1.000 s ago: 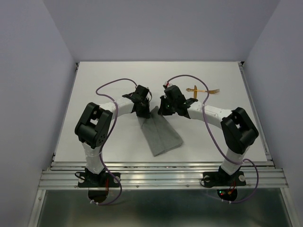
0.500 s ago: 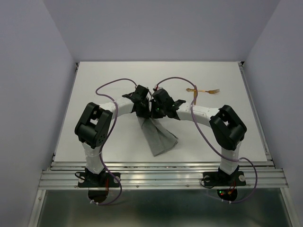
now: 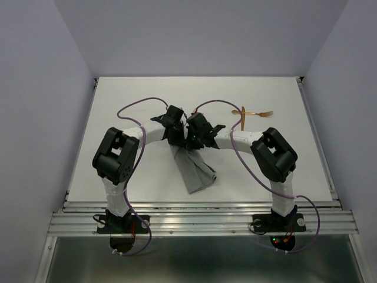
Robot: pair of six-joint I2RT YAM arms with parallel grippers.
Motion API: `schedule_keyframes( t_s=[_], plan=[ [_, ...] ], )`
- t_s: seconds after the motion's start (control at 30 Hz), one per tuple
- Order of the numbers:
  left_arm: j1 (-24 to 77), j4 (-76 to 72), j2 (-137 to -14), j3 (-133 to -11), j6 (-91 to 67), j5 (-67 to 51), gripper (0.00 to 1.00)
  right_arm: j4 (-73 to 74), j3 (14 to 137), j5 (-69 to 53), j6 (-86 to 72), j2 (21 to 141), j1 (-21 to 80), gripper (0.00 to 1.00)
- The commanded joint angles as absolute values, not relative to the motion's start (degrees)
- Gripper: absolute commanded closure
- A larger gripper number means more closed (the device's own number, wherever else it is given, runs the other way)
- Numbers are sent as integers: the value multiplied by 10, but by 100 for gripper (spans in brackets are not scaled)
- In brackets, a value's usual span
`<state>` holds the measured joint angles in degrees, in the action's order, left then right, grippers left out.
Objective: Fold the napkin into a case and place the utensils inside
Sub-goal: Fold the 2/3-rectangle-folded napkin at the center of the board.
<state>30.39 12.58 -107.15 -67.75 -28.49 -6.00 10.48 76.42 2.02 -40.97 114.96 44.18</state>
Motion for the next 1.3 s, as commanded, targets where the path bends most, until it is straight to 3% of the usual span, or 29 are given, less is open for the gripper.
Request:
schedule_keyframes(
  t_s=[0.0,0.43,0.87,1.27],
  plan=[
    [315,149,-1040,-671,-290,-76,100,108,769,50,-444,1185,449,99],
    [306,202,-923,-649,-281,-78,100,100,737,53,-446,1173,449,99],
    [268,132,-970,-576,-318,-26,100,101,745,48,-431,1161,449,99],
    [268,88,-1000,-543,-341,-51,100,119,766,38,-414,1113,449,99]
  ],
)
